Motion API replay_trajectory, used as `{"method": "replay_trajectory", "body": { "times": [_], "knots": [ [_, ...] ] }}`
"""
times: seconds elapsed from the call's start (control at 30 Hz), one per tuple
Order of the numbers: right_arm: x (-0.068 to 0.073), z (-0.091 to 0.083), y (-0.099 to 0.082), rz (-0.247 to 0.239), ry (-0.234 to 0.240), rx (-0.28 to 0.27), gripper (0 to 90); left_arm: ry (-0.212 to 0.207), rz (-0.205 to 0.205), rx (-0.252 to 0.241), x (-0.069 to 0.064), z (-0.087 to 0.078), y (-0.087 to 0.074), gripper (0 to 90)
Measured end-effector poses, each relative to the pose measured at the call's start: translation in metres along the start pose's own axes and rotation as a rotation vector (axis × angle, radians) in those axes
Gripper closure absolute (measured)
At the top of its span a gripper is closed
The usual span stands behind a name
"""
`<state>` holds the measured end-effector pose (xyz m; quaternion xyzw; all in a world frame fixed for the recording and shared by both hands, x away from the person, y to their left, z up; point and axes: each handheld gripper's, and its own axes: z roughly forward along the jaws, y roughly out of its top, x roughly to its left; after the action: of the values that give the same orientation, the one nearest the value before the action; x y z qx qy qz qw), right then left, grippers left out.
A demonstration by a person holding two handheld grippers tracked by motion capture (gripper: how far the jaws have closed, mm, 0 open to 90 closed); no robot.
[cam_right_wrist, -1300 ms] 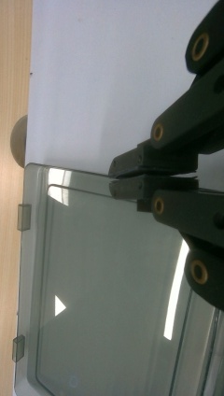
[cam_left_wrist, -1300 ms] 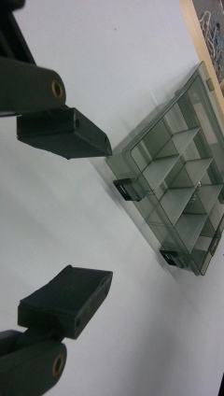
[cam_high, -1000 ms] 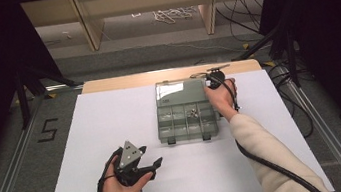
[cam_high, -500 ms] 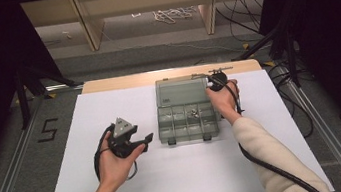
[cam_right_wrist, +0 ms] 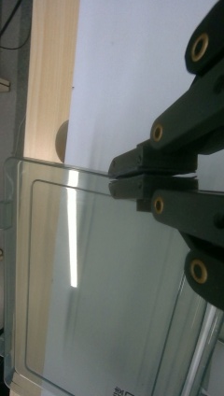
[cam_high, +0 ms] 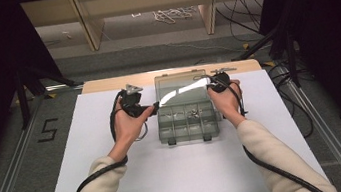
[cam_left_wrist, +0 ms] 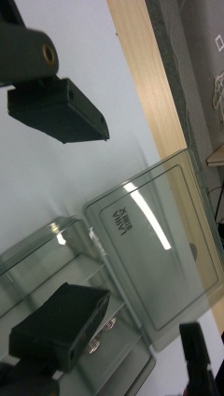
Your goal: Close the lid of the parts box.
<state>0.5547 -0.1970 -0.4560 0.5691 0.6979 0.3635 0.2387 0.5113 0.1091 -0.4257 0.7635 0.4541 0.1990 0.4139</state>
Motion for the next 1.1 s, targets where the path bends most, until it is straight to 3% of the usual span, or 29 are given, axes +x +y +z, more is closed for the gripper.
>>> {"method": "replay_trajectory", "body": {
  "times": [0.07,0.1,0.13,0.17,0.2,0.23,0.27,0.37,0.4,0.43,0.5,0.67,0.87,1.07,1.1],
  "knots": [
    [0.000,-0.002,0.000,-0.006,0.008,-0.006,88.9,0.005,0.003,0.015,0.003,0.008,0.004,16.6],
    [-0.001,-0.003,-0.001,-0.021,0.016,-0.017,88.9,0.010,-0.015,0.008,0.003,0.013,0.006,16.9],
    [0.001,-0.004,-0.001,0.008,0.014,-0.017,88.9,0.021,-0.010,0.018,0.004,0.017,0.008,17.6],
    [0.000,-0.004,-0.002,0.000,0.017,-0.027,88.9,0.026,0.021,0.056,0.007,0.018,0.011,18.2],
    [0.000,-0.004,-0.002,-0.005,0.019,-0.038,88.9,0.040,-0.012,0.031,0.006,0.024,0.012,18.7],
    [-0.002,-0.008,-0.002,-0.033,0.017,-0.018,88.9,0.044,-0.006,0.049,0.008,0.026,0.014,19.5],
    [-0.002,-0.005,-0.003,-0.043,0.017,-0.054,88.9,0.059,-0.007,0.056,0.009,0.028,0.015,20.4],
    [-0.001,-0.009,-0.004,-0.044,0.025,-0.061,89.0,0.069,-0.036,0.064,0.010,0.037,0.017,22.6],
    [0.001,-0.010,-0.004,-0.027,0.022,-0.061,89.0,0.063,-0.027,0.079,0.010,0.039,0.018,23.0],
    [0.000,-0.010,-0.005,-0.050,0.025,-0.076,89.1,0.067,-0.029,0.076,0.009,0.041,0.019,23.4],
    [0.000,-0.012,-0.005,-0.042,0.028,-0.074,89.2,0.065,-0.027,0.084,0.008,0.045,0.021,25.1],
    [0.000,-0.014,-0.006,-0.058,0.029,-0.086,89.4,0.063,-0.060,0.093,0.011,0.052,0.022,38.0],
    [-0.001,-0.014,-0.007,-0.067,0.034,-0.102,89.7,0.044,-0.146,0.107,0.017,0.059,0.019,54.5],
    [-0.002,-0.014,-0.008,-0.066,0.038,-0.105,89.7,0.022,-0.155,0.125,0.016,0.065,0.016,64.8],
    [-0.001,-0.016,-0.008,-0.062,0.034,-0.087,89.7,0.018,-0.154,0.126,0.016,0.066,0.016,66.7]
  ]
}}
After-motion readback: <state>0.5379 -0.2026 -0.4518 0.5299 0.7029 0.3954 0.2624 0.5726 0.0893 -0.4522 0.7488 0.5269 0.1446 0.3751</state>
